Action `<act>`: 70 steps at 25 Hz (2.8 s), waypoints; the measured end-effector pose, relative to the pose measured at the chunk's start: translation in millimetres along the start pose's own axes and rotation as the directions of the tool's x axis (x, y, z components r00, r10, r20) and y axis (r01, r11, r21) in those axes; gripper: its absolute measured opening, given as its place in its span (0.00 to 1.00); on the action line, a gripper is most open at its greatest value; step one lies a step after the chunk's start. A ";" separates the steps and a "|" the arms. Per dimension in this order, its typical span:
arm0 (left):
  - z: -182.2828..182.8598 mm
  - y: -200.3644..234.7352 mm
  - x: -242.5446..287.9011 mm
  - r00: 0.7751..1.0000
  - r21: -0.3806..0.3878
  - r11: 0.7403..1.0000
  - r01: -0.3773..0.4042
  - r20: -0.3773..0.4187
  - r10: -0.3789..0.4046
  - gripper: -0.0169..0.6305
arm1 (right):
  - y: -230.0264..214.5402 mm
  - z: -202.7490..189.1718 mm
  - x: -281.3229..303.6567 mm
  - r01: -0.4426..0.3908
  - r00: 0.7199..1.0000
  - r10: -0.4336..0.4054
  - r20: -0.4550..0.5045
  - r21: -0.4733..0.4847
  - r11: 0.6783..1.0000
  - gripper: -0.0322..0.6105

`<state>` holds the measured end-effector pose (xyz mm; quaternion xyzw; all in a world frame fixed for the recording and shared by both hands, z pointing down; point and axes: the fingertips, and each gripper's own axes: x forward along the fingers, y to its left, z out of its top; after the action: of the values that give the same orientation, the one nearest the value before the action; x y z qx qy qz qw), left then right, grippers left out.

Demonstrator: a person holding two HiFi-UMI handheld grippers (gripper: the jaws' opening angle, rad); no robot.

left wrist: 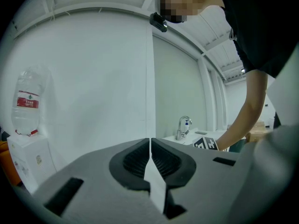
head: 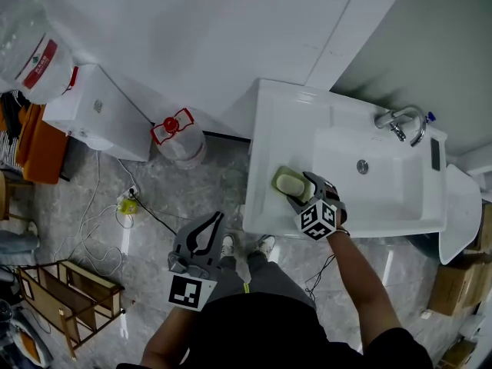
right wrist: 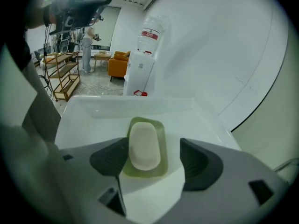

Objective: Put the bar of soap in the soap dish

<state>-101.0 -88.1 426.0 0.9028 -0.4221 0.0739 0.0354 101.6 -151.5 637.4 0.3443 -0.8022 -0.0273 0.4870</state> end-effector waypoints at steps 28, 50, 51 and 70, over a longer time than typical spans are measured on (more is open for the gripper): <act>15.6 -21.6 15.0 0.988 0.035 0.989 0.146 0.035 -0.147 0.07 | 3.5 12.9 -58.5 0.103 0.985 -0.148 0.090 0.380 0.919 0.23; 47.6 -6.1 33.6 0.977 0.130 0.973 0.192 0.070 -0.202 0.07 | -86.9 -5.2 -243.3 0.129 0.756 -0.618 0.215 0.877 0.463 0.07; 49.4 -6.1 35.4 0.976 0.135 0.972 0.193 0.073 -0.204 0.07 | -92.5 -1.9 -257.5 0.137 0.734 -0.641 0.225 0.875 0.464 0.07; 85.9 -4.7 56.6 0.965 0.165 0.972 0.169 0.174 -0.197 0.06 | -120.8 53.9 -427.6 0.271 0.432 -0.826 0.362 0.821 0.502 0.07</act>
<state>-52.7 -138.7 350.4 0.9410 -0.3315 0.0156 -0.0655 245.4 -11.6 237.3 0.7103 -0.6983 -0.0504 -0.0728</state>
